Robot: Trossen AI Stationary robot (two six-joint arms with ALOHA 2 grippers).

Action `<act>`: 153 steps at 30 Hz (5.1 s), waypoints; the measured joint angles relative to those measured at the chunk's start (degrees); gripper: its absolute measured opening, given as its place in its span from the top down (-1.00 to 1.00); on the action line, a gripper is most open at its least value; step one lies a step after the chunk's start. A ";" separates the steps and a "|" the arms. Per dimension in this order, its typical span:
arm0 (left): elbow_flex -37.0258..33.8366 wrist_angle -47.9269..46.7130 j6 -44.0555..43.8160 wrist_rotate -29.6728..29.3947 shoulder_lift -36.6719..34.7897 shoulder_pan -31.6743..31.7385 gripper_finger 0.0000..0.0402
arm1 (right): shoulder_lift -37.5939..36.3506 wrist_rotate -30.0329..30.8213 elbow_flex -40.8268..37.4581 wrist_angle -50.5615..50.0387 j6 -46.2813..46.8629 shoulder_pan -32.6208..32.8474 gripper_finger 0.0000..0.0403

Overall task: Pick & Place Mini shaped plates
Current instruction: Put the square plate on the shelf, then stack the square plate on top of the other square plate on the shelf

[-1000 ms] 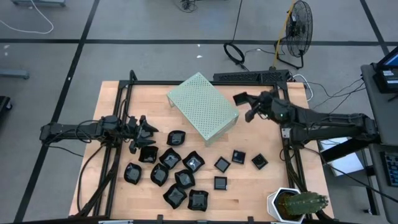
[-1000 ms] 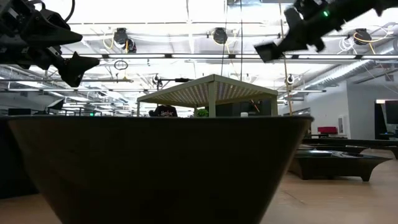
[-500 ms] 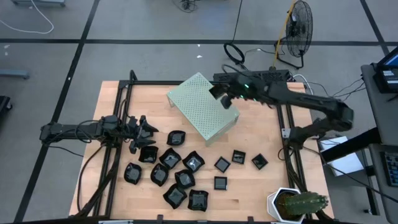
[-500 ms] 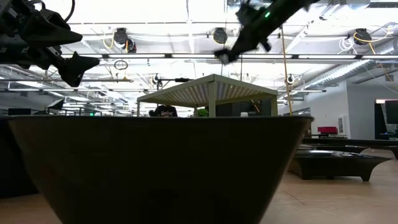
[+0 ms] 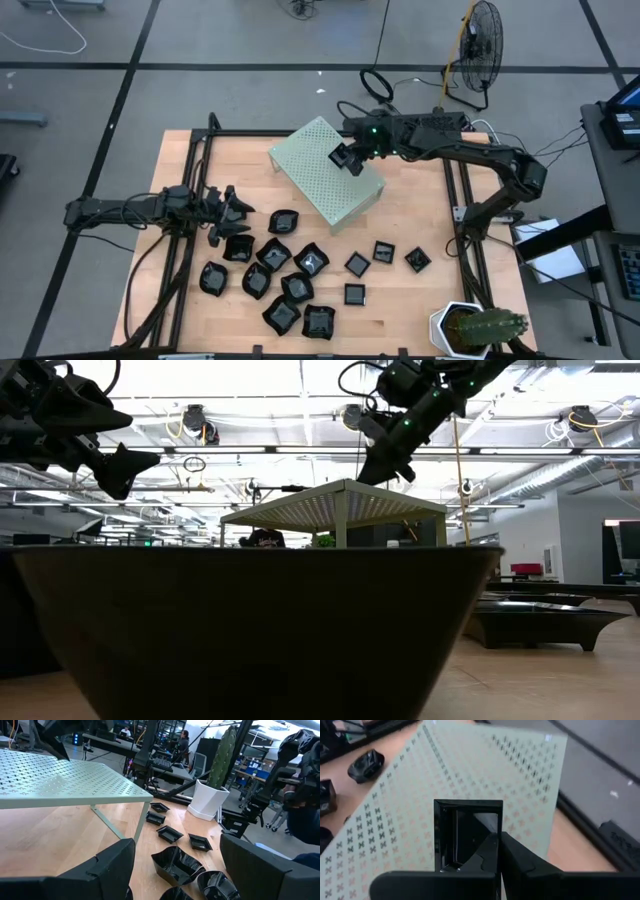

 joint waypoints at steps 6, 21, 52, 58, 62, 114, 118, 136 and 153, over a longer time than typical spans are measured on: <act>0.01 -0.01 0.00 0.00 -0.01 0.01 -0.48 | -0.01 0.04 -0.33 -1.04 0.55 0.01 0.92; 0.01 -0.01 0.00 0.00 0.01 0.02 -0.48 | -6.91 -0.11 -0.58 0.35 -10.02 4.06 0.48; 0.00 0.01 0.00 0.00 -0.01 0.00 -0.48 | -15.66 8.47 -11.32 -59.30 52.67 45.86 0.47; 0.01 0.01 -0.01 0.00 0.01 0.00 -0.48 | -15.63 3.83 -21.89 -47.79 50.44 45.77 0.46; 0.01 0.00 0.00 0.00 0.00 0.00 -0.48 | -15.64 1.17 -27.63 -42.38 50.42 45.30 0.47; 0.01 -0.01 -0.02 0.00 0.00 0.01 -0.48 | -15.66 -0.28 -34.95 -31.06 51.51 45.03 0.73; 0.01 -0.01 0.00 0.00 -0.01 0.00 -0.48 | -15.66 -0.20 -34.93 -31.06 51.31 45.03 0.91; 0.00 0.01 0.00 0.00 -0.01 0.00 -0.48 | -20.56 1.62 -33.52 -24.13 43.01 45.00 1.00; 0.00 0.01 -0.01 0.00 0.00 0.00 -0.48 | -26.73 2.49 -33.42 3.92 24.31 42.71 1.00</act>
